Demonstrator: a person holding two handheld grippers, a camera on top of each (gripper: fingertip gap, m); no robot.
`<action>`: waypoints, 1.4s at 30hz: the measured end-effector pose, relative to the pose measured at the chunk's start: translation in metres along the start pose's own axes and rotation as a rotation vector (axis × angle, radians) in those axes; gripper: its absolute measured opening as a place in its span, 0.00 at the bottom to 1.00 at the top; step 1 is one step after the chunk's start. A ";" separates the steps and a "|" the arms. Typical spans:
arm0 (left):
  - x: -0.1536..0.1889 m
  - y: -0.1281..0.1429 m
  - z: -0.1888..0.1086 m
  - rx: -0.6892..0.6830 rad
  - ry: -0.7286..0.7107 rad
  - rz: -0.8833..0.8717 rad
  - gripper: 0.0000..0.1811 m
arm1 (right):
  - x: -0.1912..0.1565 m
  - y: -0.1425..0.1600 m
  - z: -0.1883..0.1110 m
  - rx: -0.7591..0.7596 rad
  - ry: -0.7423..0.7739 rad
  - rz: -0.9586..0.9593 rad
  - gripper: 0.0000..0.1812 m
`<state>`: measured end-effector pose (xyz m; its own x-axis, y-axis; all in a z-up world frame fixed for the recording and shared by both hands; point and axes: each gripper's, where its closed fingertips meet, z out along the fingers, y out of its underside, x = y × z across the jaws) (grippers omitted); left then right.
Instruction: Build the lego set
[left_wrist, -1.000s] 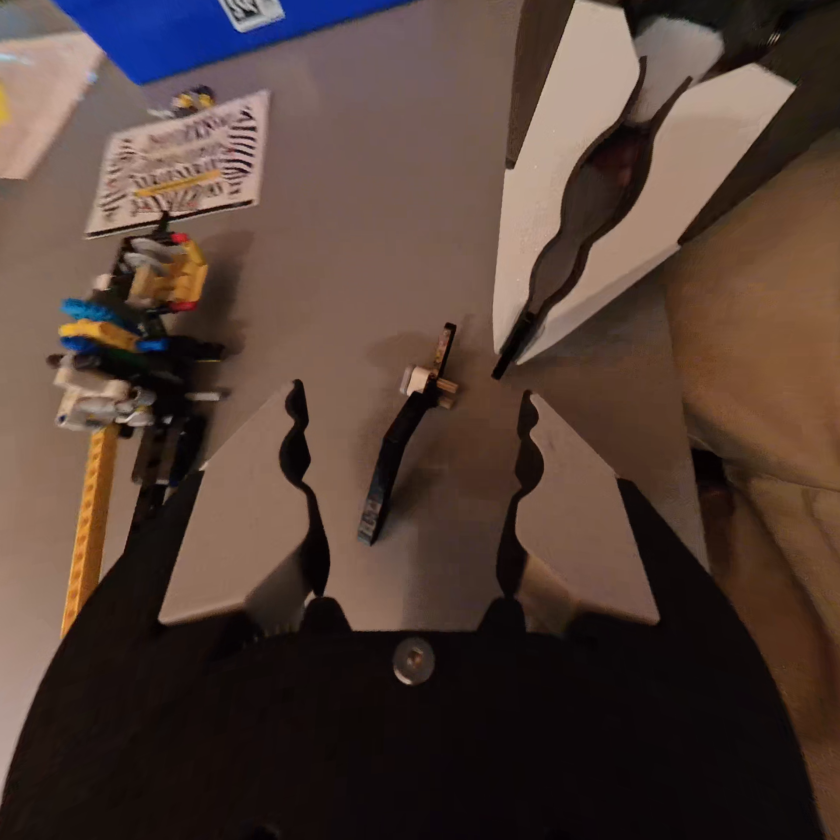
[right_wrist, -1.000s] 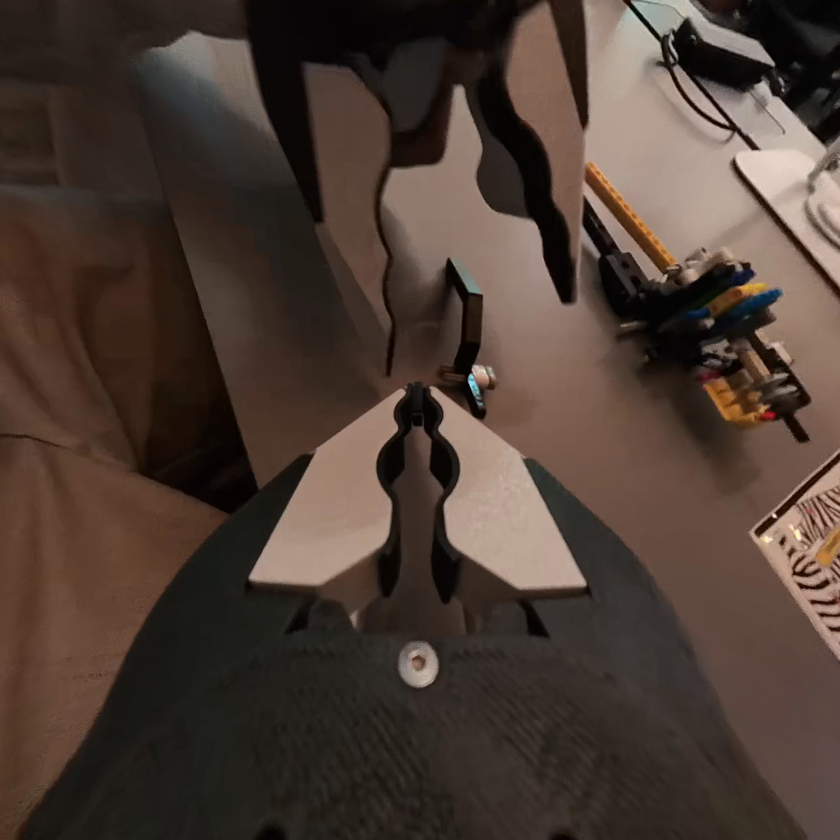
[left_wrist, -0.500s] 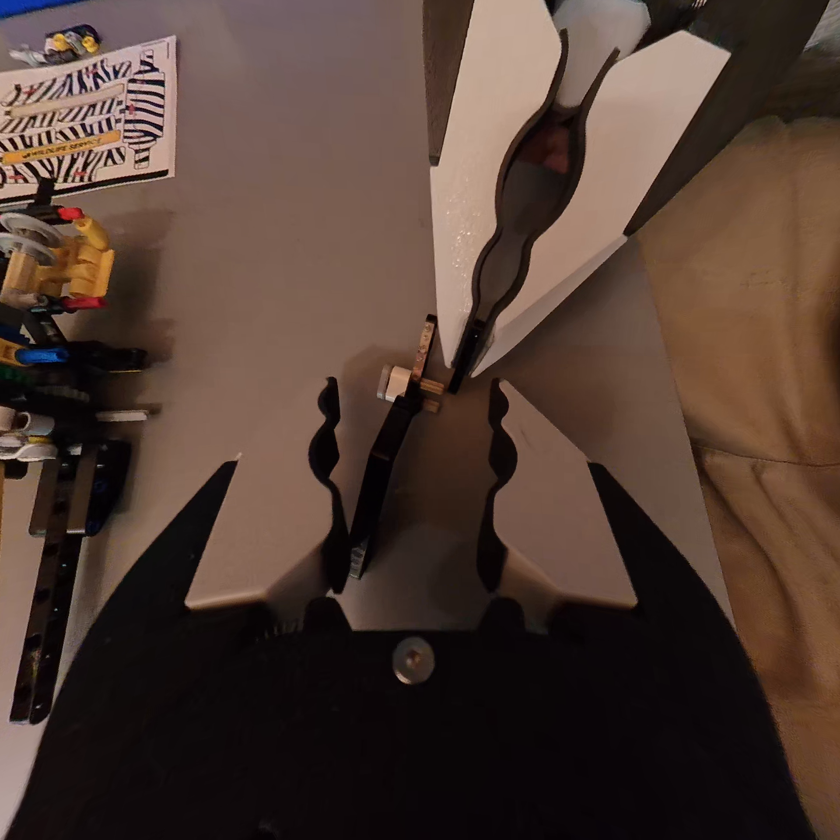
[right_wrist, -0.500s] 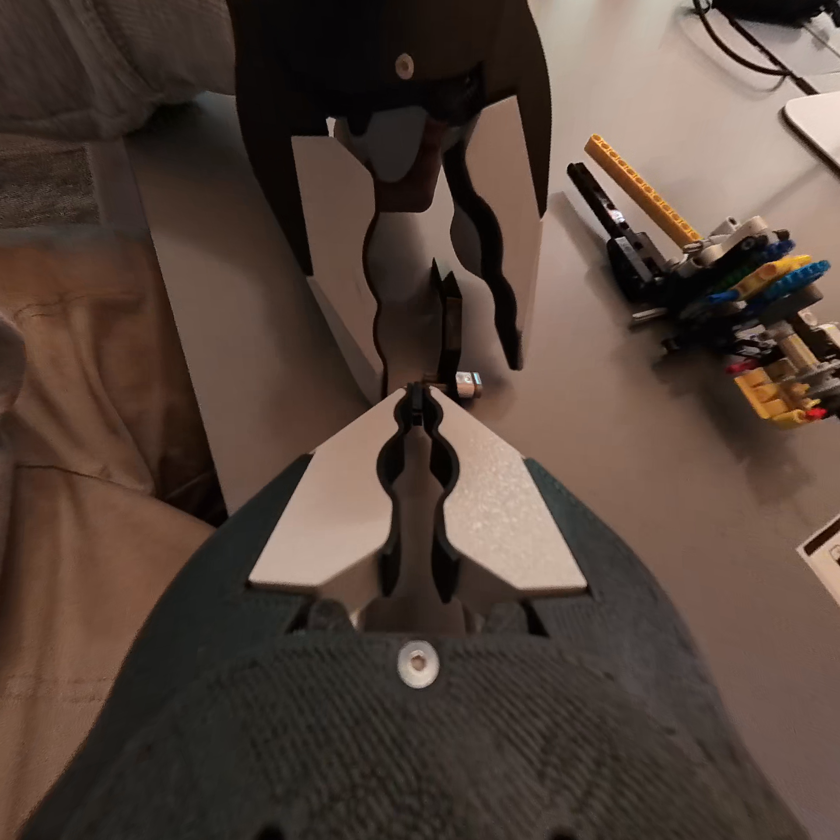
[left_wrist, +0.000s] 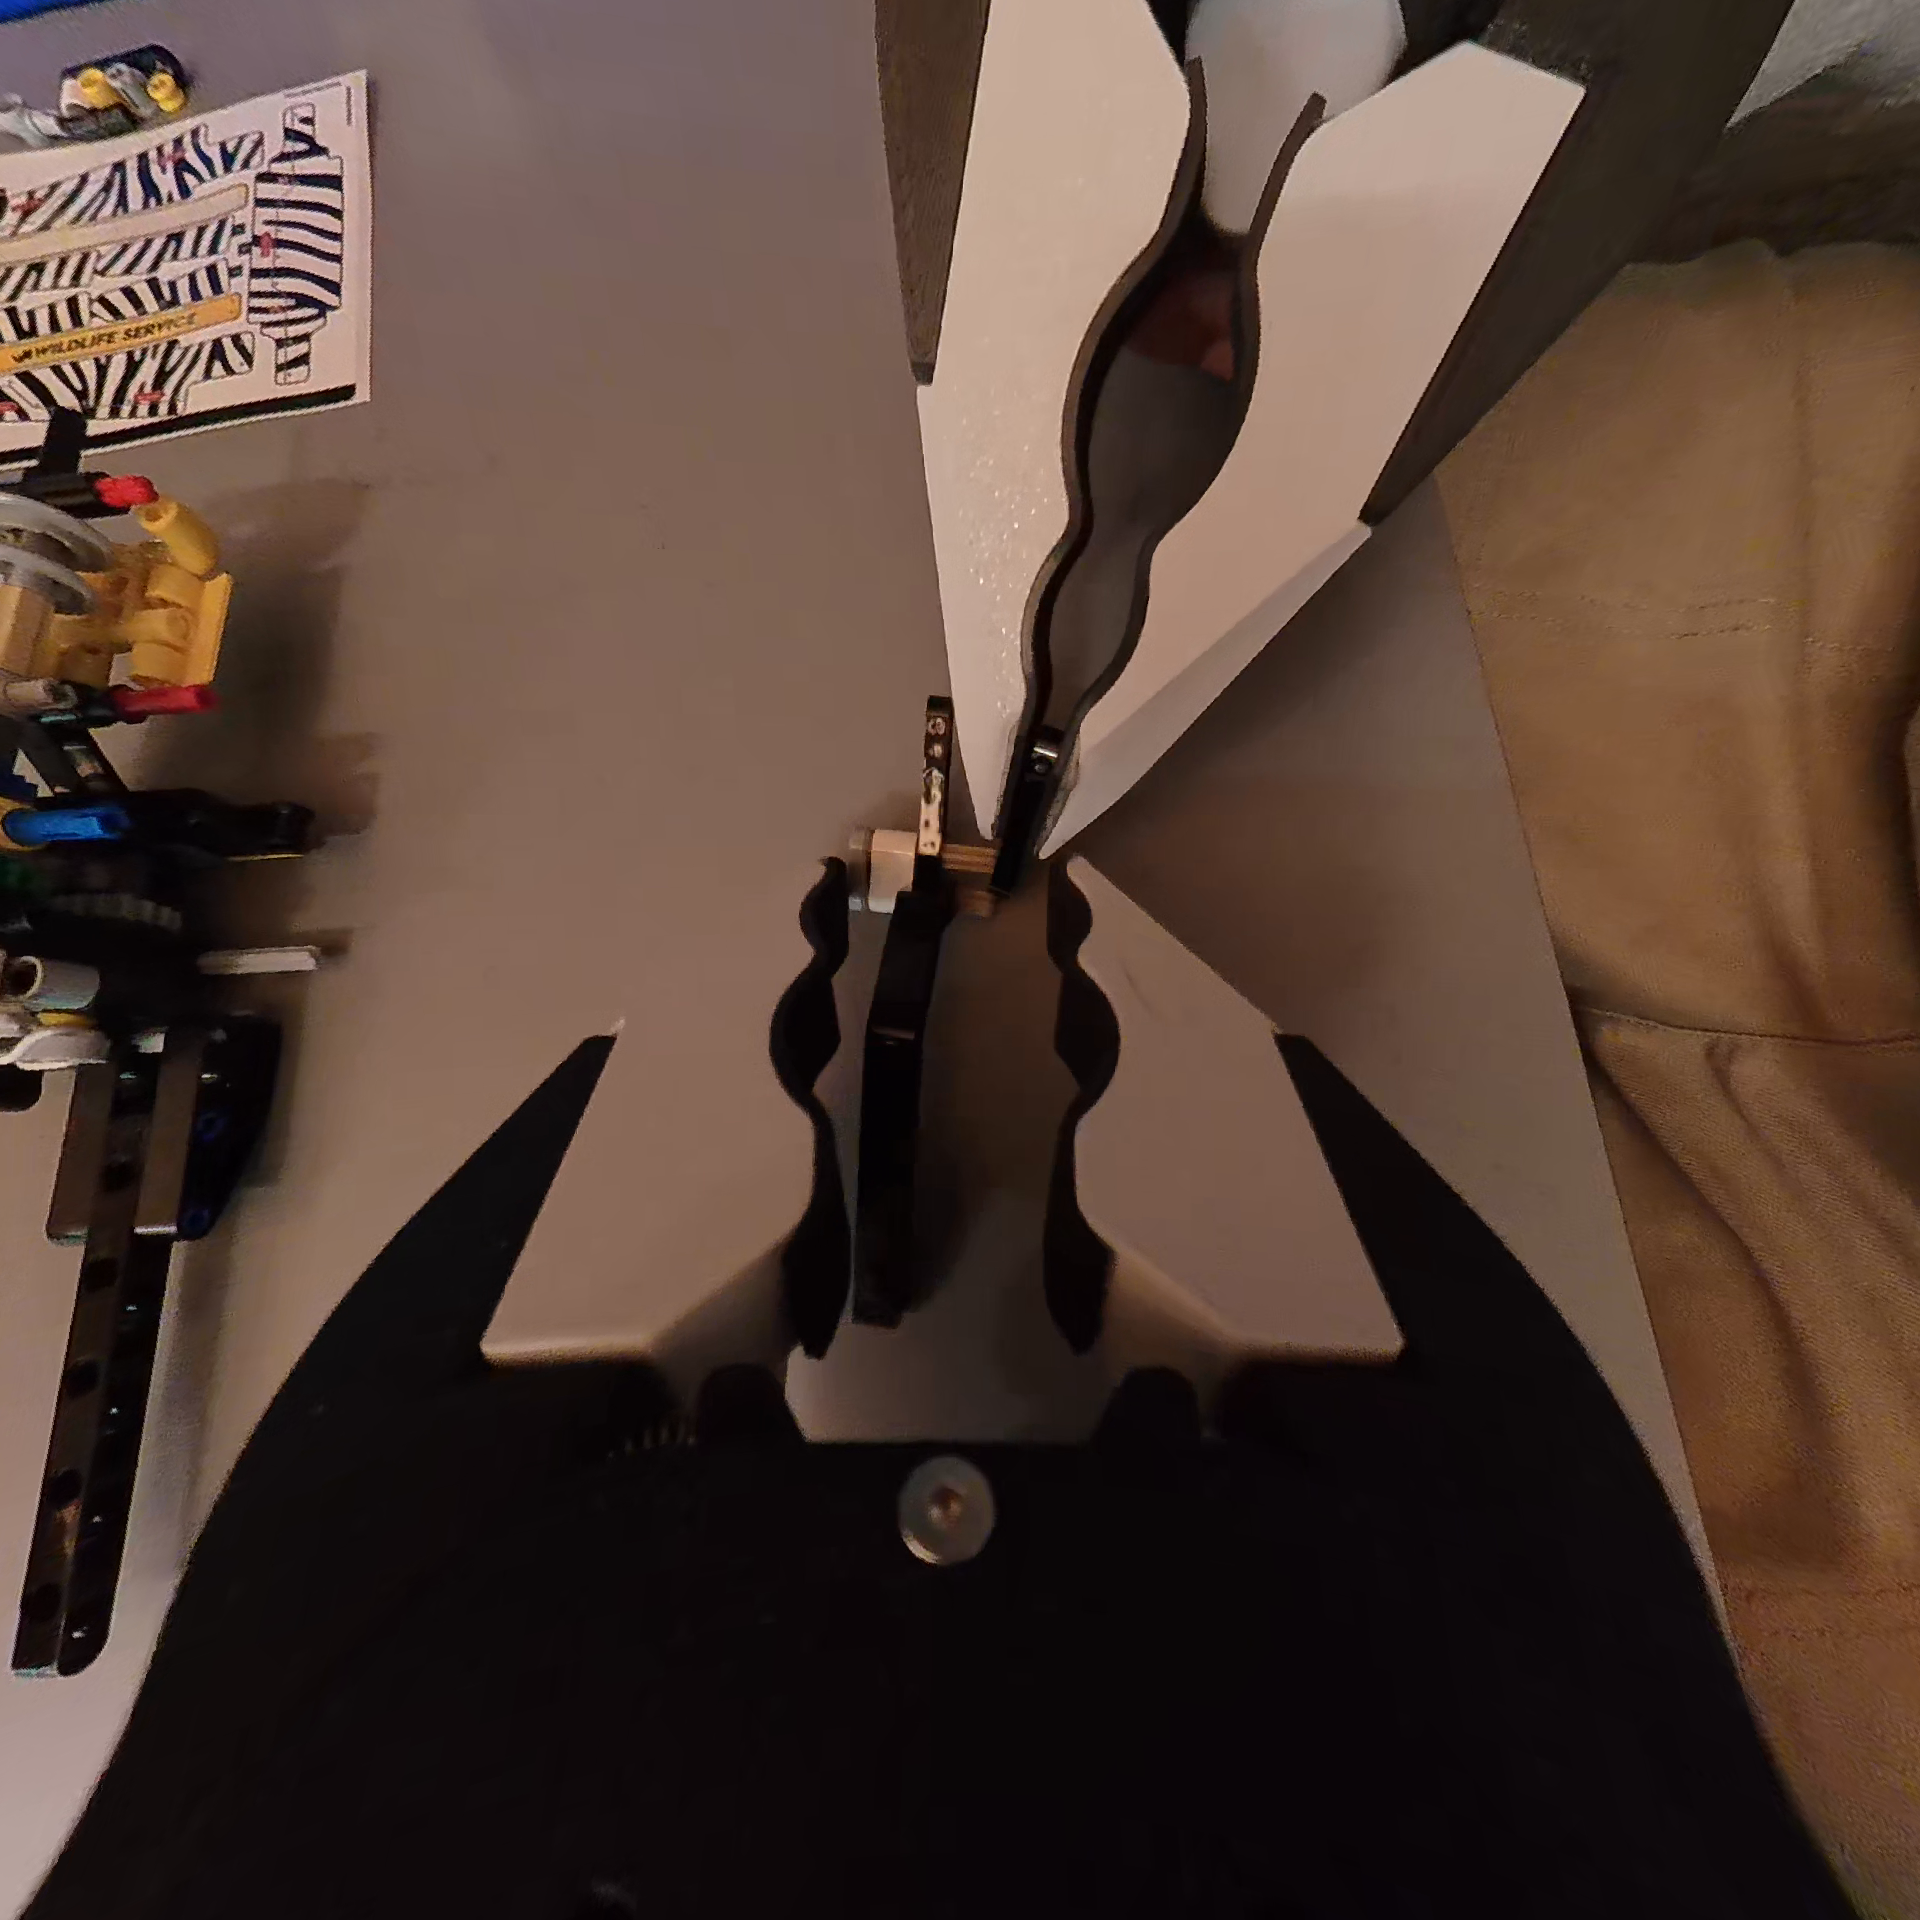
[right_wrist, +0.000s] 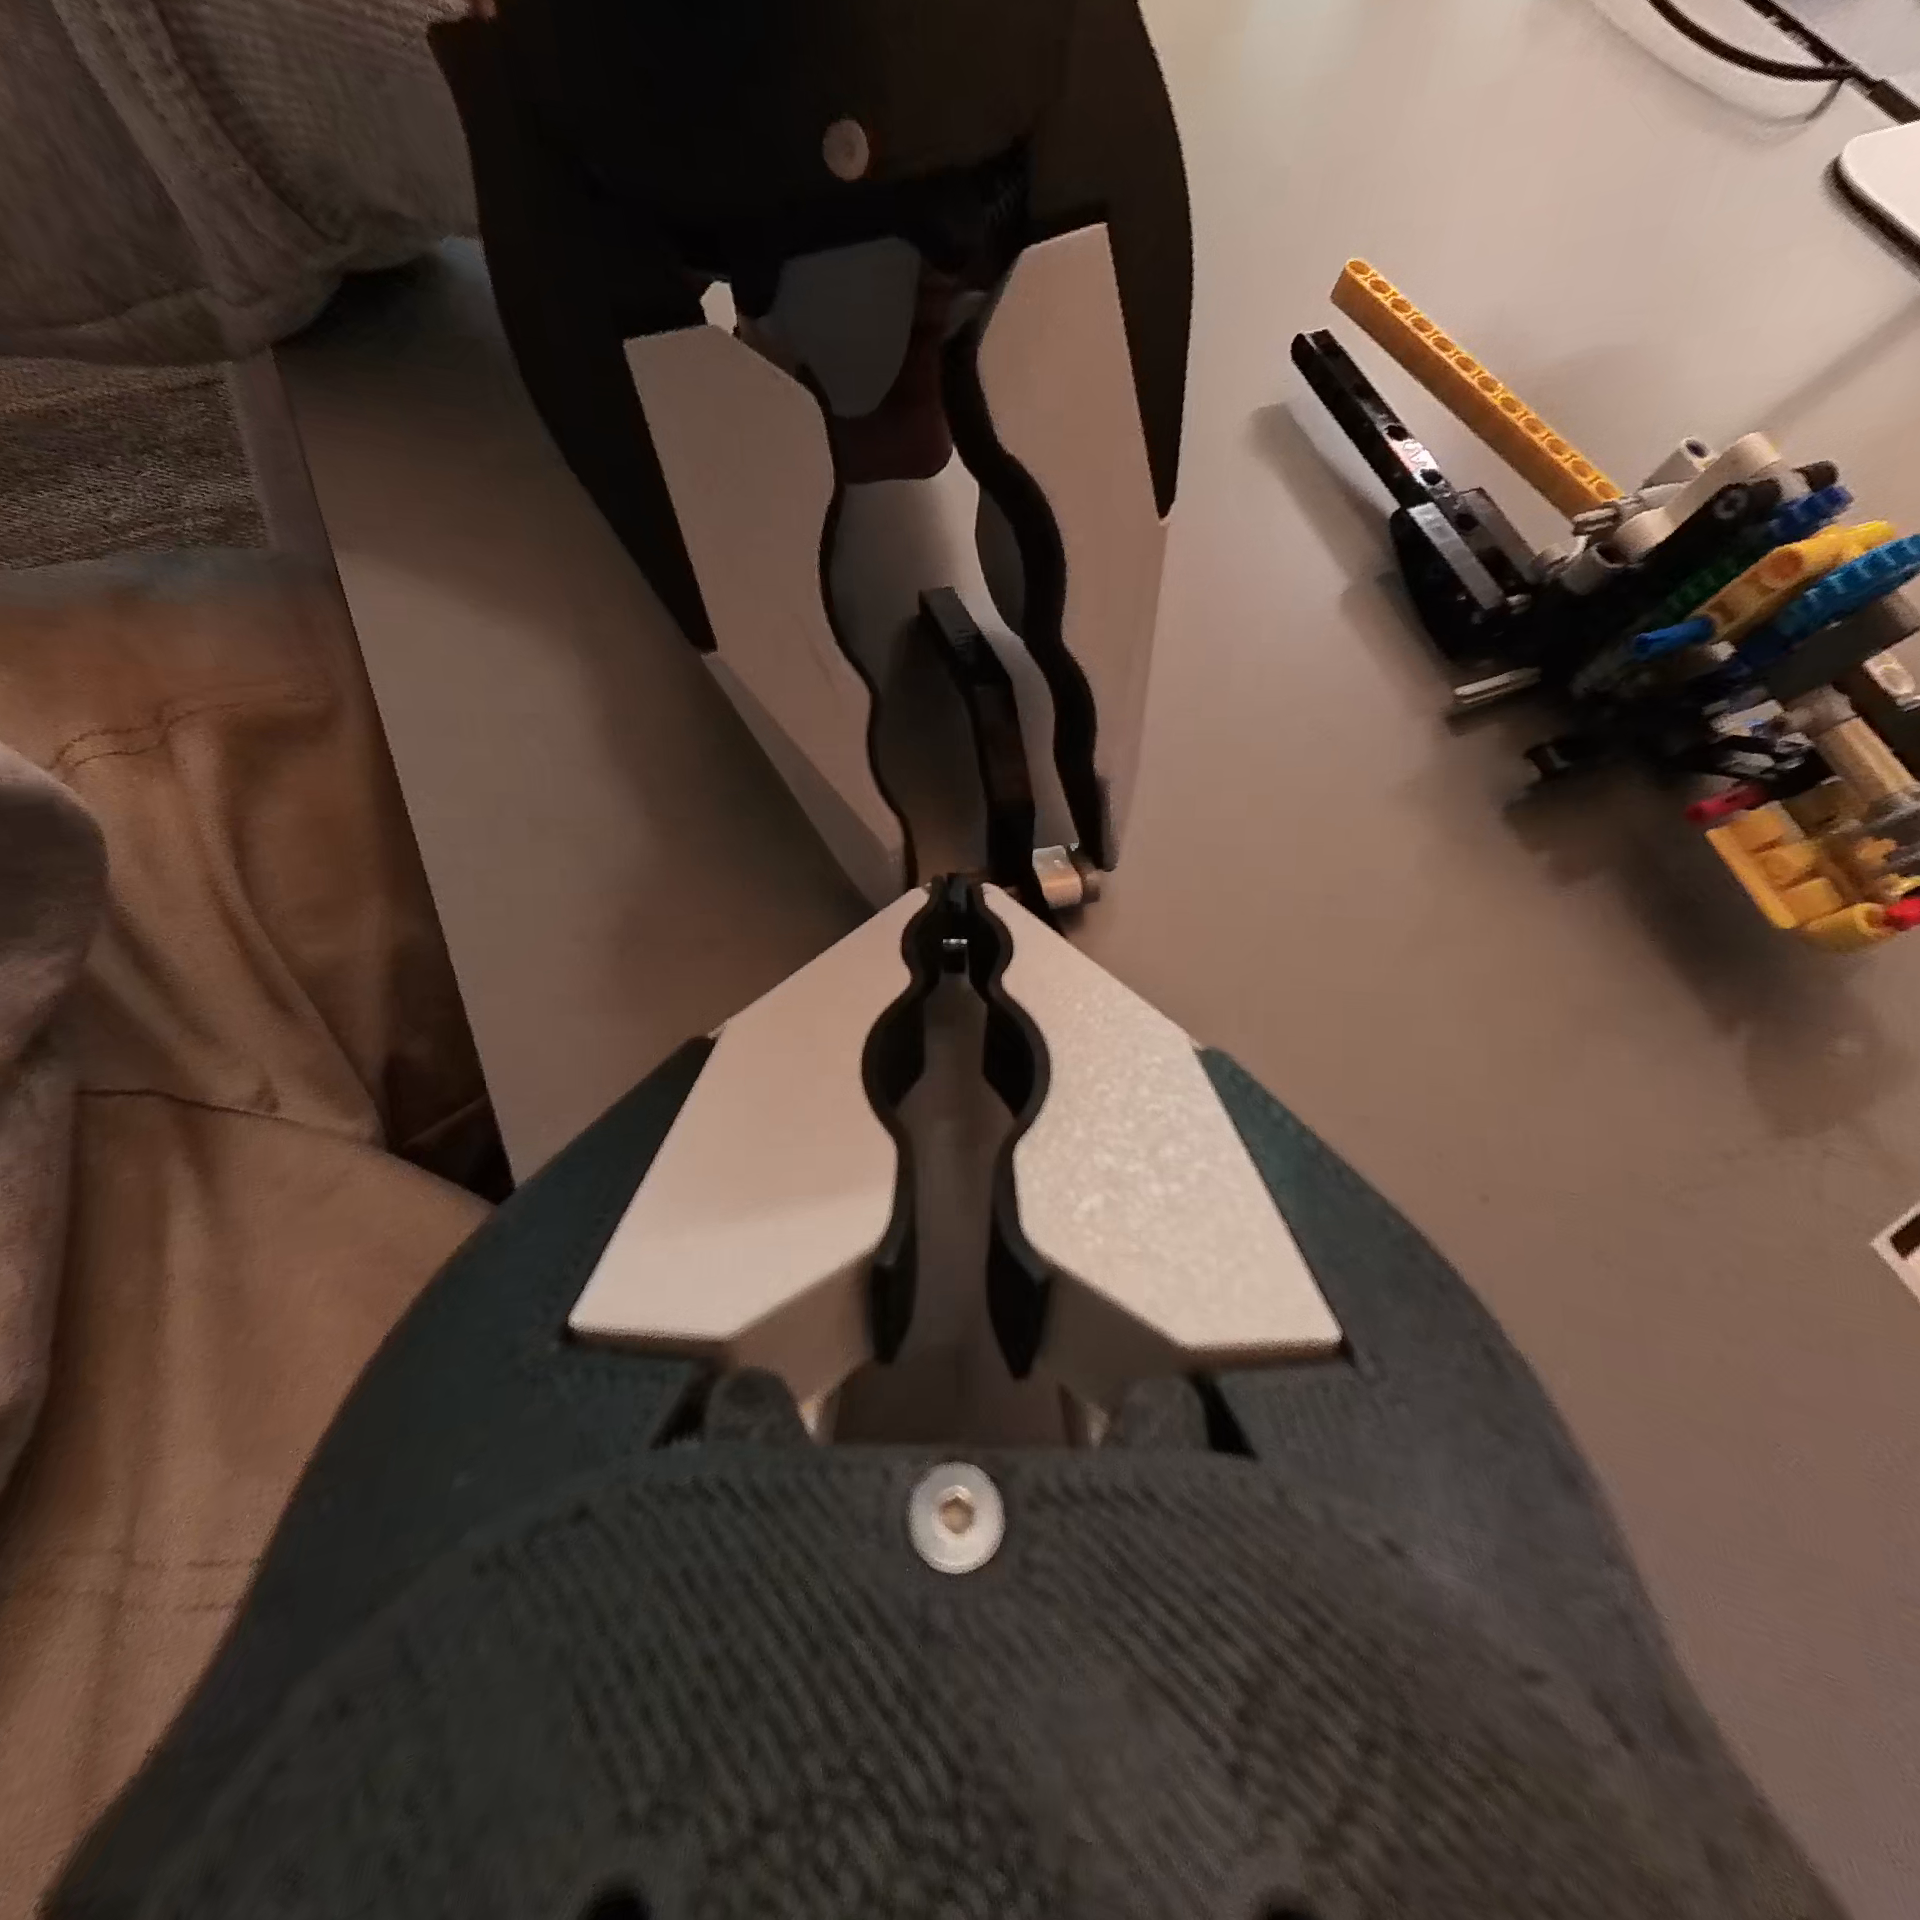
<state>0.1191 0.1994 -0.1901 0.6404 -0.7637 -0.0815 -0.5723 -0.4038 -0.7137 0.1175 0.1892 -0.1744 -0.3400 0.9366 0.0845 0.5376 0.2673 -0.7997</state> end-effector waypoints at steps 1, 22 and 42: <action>0.000 0.000 0.000 0.000 0.000 0.000 0.22 | 0.000 0.000 0.000 0.002 -0.002 0.000 0.01; -0.002 0.000 0.001 -0.005 -0.015 0.001 0.21 | 0.002 -0.001 -0.001 0.014 -0.014 0.033 0.01; 0.001 0.000 0.001 -0.002 -0.019 0.033 0.17 | -0.006 0.015 -0.008 -0.039 -0.015 -0.070 0.01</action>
<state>0.1200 0.1993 -0.1908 0.6309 -0.7668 -0.1181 -0.5943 -0.3798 -0.7089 0.1339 0.1891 -0.1817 -0.3891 0.9119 0.1304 0.5418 0.3411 -0.7682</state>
